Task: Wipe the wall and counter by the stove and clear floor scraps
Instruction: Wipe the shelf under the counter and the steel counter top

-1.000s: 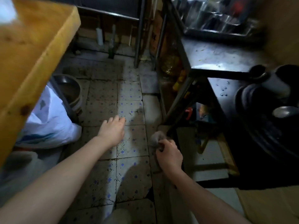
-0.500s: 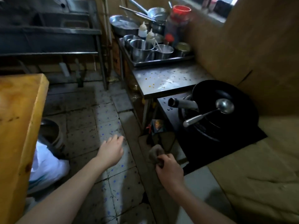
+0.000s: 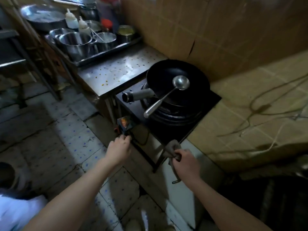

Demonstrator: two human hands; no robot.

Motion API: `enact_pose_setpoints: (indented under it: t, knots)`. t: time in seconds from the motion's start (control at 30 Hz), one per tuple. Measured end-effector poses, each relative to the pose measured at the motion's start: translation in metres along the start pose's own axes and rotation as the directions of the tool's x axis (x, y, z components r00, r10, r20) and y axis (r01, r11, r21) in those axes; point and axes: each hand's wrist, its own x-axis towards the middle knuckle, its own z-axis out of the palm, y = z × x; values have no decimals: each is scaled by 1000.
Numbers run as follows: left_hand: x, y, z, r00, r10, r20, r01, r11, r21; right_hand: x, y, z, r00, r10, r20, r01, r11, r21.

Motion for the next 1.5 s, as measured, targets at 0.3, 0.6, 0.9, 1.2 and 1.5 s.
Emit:
enact_pose_setpoints:
  t: [0.3,0.6,0.9,1.2,1.5]
  knots:
    - [28,31,11,991,133,22,-132,990,-44,18,22,-7,988,99,-122,-87,991,101]
    - [47,41,9,996,88,7,-87,992,-93,92,33,-5,991,85,-106,-71,988,134]
    - [64,32,6,998,44,-50,-51,990,-133,133,27,23,993,113,-15,-110,986,127]
    - [49,9,9,995,-98,-16,93,977,-192,144,-40,58,968,-182,170,203,973,-113]
    - [63,-3,6,992,-120,-41,110,973,-203,138,7,40,961,-235,147,259,950,-173]
